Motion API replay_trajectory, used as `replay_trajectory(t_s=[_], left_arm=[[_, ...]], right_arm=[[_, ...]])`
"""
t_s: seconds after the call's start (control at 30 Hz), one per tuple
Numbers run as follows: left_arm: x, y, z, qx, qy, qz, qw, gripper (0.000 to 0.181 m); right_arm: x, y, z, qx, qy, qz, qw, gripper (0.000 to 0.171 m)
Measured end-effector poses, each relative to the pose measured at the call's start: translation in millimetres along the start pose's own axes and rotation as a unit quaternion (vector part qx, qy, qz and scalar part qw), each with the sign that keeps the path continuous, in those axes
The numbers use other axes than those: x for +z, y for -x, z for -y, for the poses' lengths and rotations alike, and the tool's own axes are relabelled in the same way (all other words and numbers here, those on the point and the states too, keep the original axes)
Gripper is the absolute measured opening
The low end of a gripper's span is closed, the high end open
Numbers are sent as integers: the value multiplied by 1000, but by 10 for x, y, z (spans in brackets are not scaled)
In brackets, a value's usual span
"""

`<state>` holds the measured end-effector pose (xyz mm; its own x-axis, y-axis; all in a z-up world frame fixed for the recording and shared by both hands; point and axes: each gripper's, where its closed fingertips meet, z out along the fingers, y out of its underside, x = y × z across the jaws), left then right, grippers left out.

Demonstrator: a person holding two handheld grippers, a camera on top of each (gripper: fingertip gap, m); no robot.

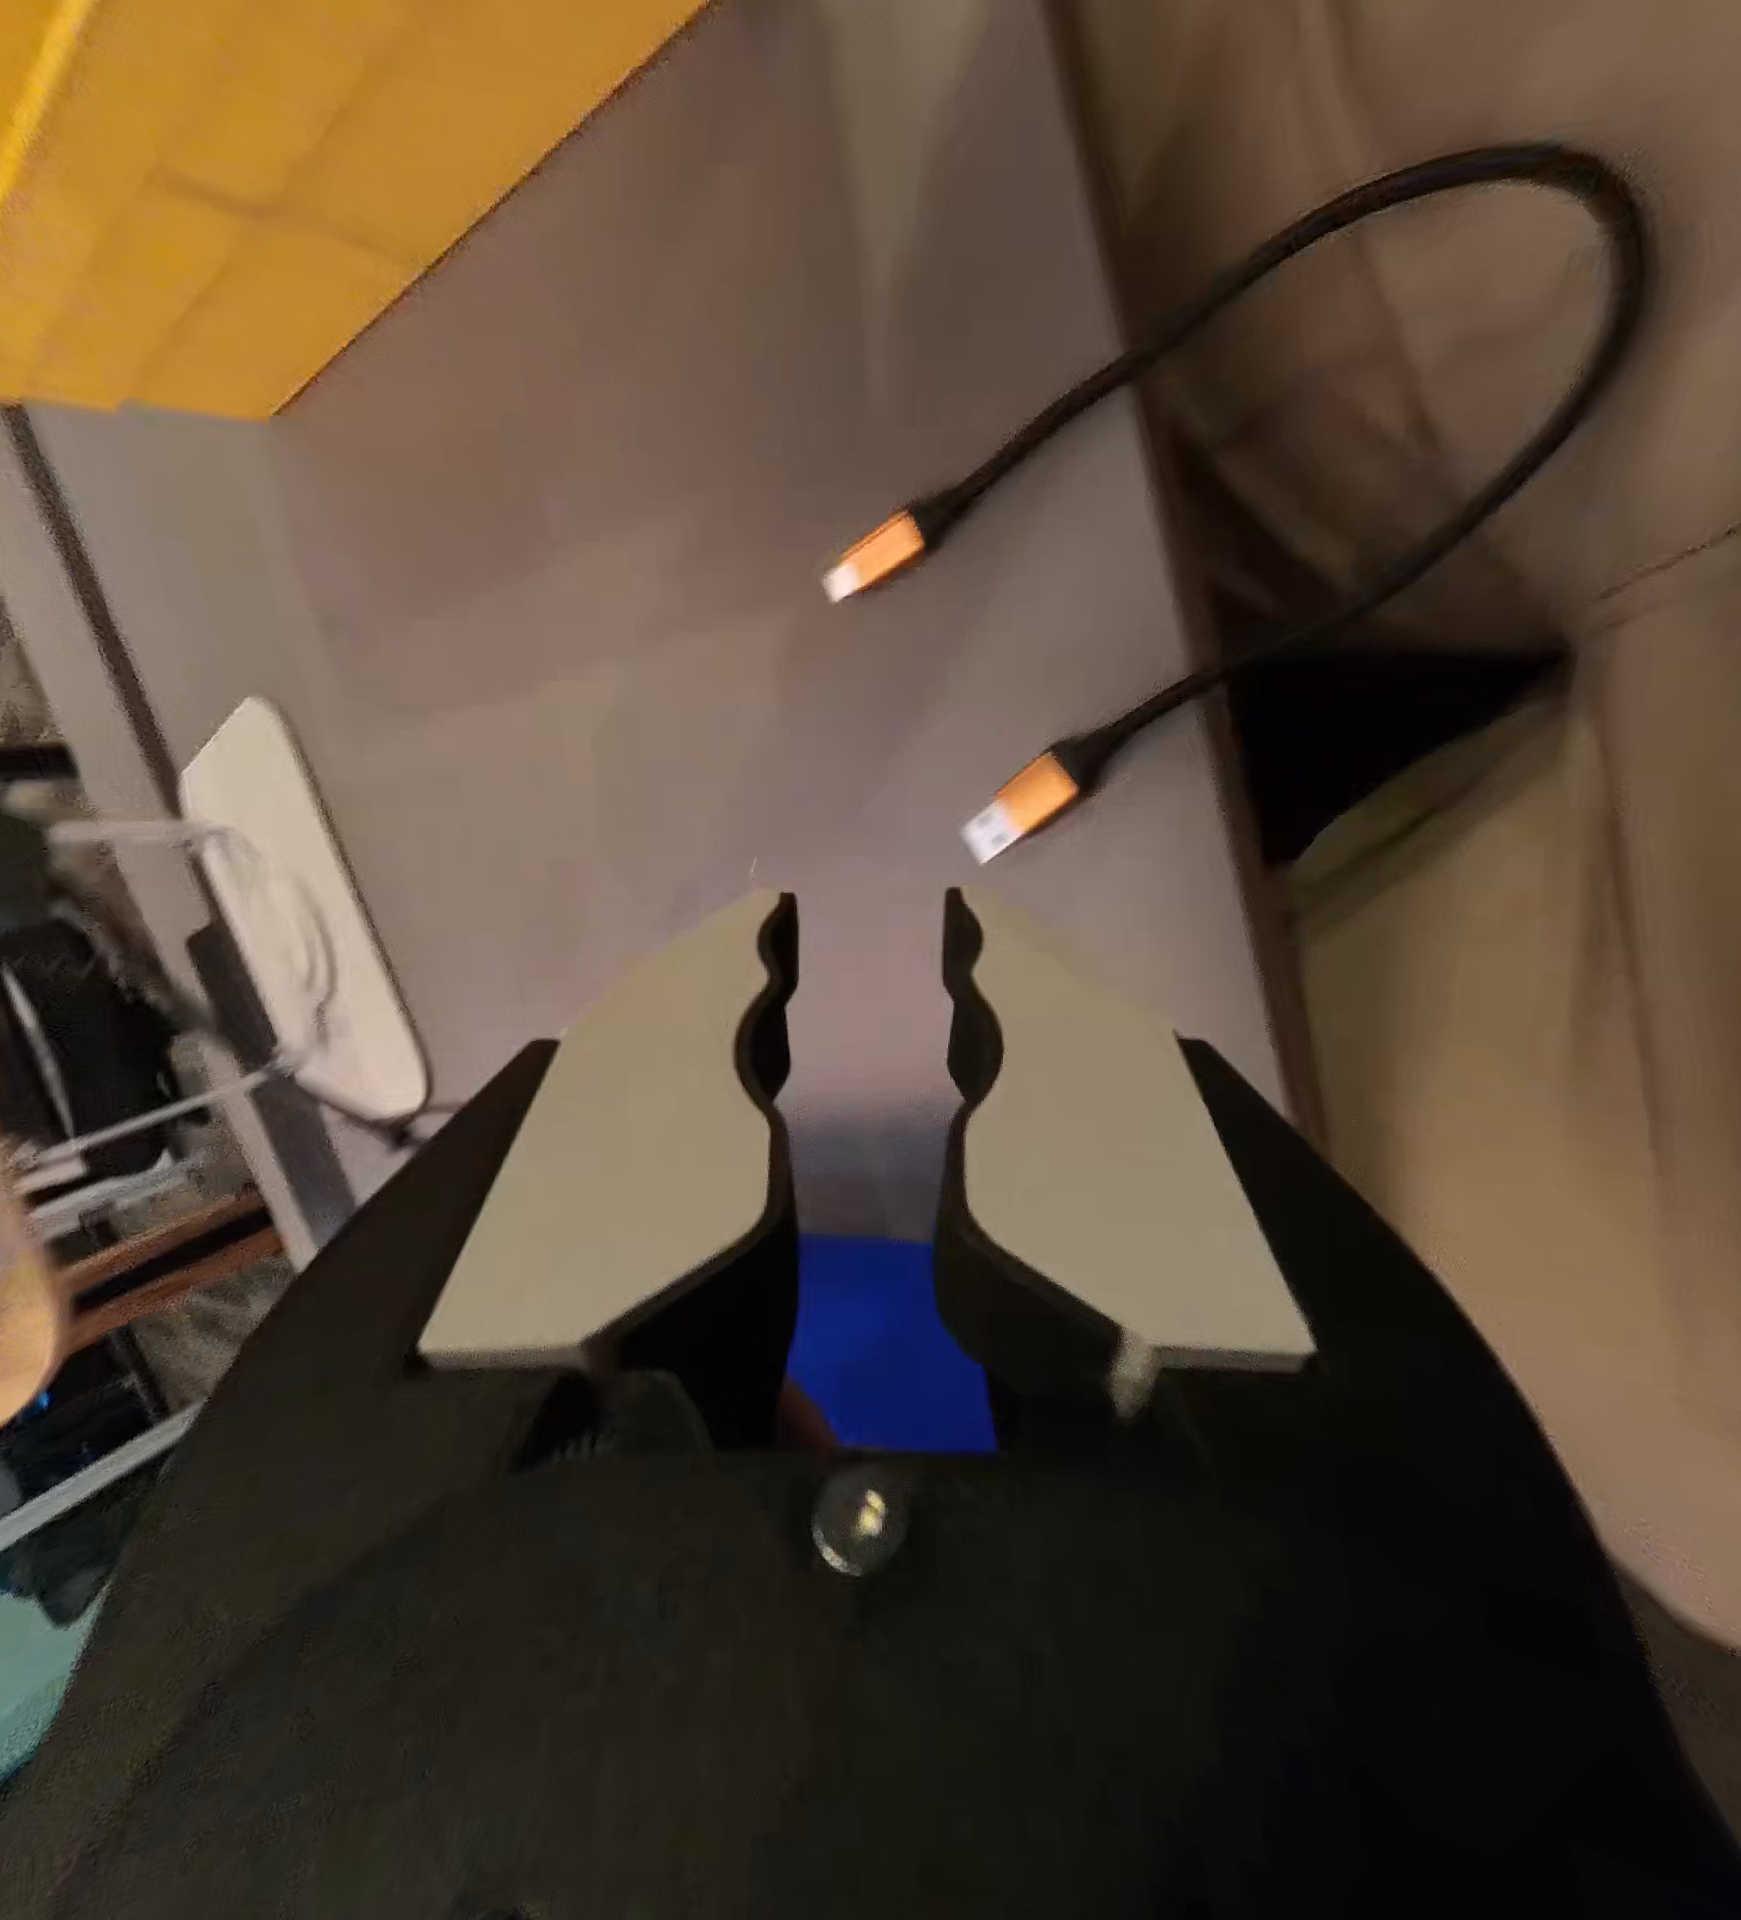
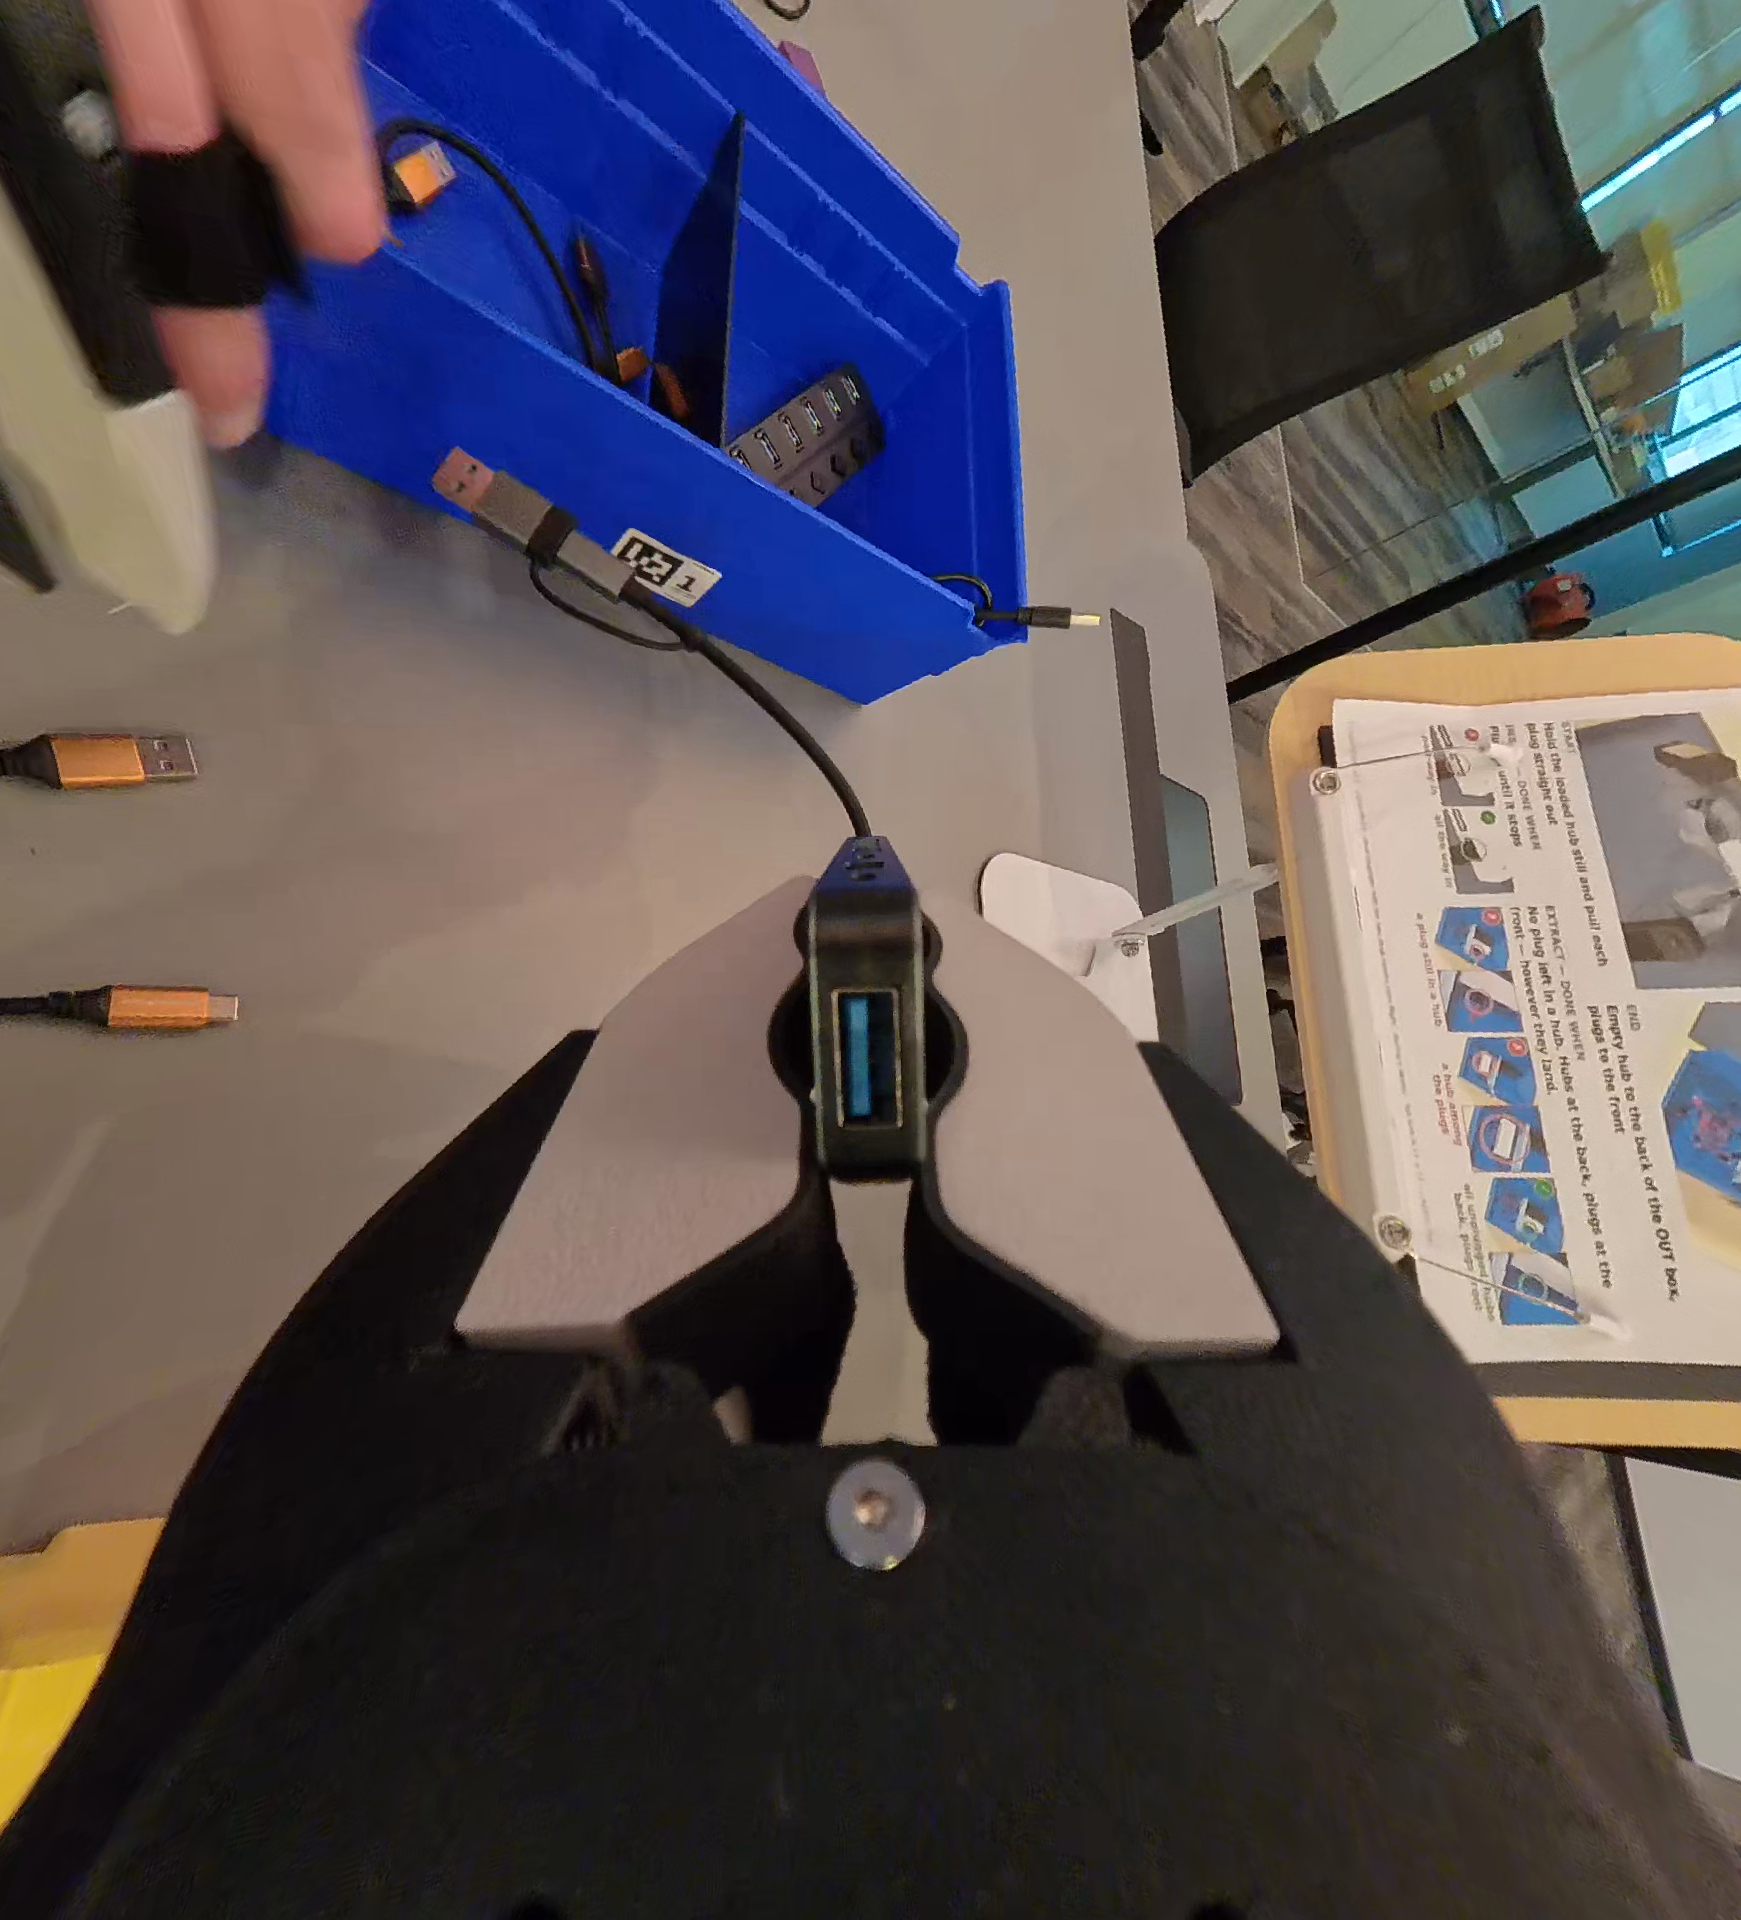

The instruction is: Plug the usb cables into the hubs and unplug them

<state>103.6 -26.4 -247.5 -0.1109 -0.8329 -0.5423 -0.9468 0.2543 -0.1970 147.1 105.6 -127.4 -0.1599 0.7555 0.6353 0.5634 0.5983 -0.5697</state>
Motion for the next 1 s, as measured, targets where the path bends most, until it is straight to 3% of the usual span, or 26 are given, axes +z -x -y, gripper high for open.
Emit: replay_trajectory(t_s=[0.03, 0.17, 0.27, 0.37, 0.63, 0.87, 1.0], left_arm=[[75, -94, 66, 8, -9, 0, 1000, 26], [380, -399, 147, 70, 24, -7, 997, 39], [536, -489, 160, 77, 36, 3, 996, 56], [635, -592, 40, 63, 82, -8, 995, 58], [645, -664, 35, 12, 75, 32, 997, 41], [521, -698, 135, -12, 24, 58, 998, 7], [361, -427, 200, -33, -5, 125, 992, 5]], right_arm=[[-5, -5, -9, 1, 0, -1, 1000, 11], [-30, -33, -12, 5, -2, -5, 1000, 11], [-59, -45, 14, 3, -3, -10, 1000, 11], [-84, -58, 46, 1, -5, -14, 1000, 11], [-115, -88, 66, -1, -8, -21, 1000, 11], [-152, -122, 73, 1, -11, -27, 1000, 11], [-177, -131, 91, 0, -14, -30, 999, 11]])
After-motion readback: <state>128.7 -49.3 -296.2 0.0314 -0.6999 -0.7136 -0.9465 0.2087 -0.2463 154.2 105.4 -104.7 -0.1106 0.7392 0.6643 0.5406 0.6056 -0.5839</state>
